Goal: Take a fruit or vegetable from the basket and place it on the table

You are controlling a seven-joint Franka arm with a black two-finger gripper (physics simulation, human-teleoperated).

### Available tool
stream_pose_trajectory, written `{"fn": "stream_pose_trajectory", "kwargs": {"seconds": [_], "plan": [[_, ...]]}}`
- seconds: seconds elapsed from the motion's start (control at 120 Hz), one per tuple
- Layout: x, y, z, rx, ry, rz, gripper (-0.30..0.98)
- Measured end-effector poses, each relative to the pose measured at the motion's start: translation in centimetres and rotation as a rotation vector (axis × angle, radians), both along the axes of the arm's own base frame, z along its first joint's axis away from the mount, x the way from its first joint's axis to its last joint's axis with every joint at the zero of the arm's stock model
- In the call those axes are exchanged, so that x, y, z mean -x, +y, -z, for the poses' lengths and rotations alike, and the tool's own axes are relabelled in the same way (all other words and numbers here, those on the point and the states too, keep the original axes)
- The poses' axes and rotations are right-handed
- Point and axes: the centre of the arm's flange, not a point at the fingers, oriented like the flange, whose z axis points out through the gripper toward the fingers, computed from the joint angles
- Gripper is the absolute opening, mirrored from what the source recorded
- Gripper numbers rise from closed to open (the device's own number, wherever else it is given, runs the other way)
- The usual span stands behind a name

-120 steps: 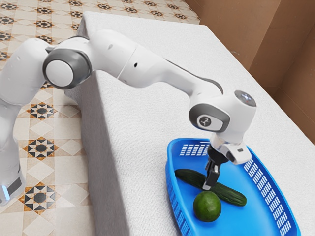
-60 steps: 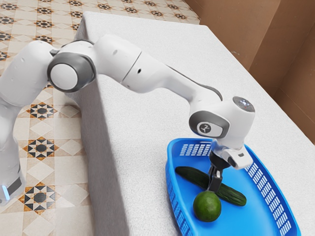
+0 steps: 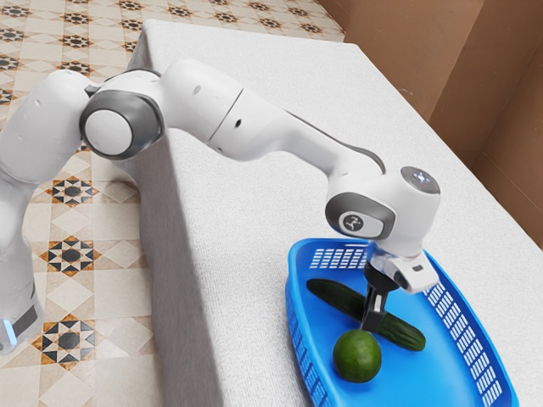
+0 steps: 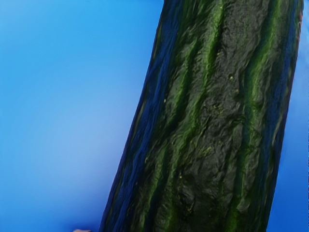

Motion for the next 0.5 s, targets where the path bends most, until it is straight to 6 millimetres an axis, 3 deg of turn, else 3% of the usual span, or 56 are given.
{"fn": "stream_pose_trajectory", "kwargs": {"seconds": [0.5], "plan": [[0.7, -0.5, -5.4, -0.004, -0.087, 0.012, 0.21]]}}
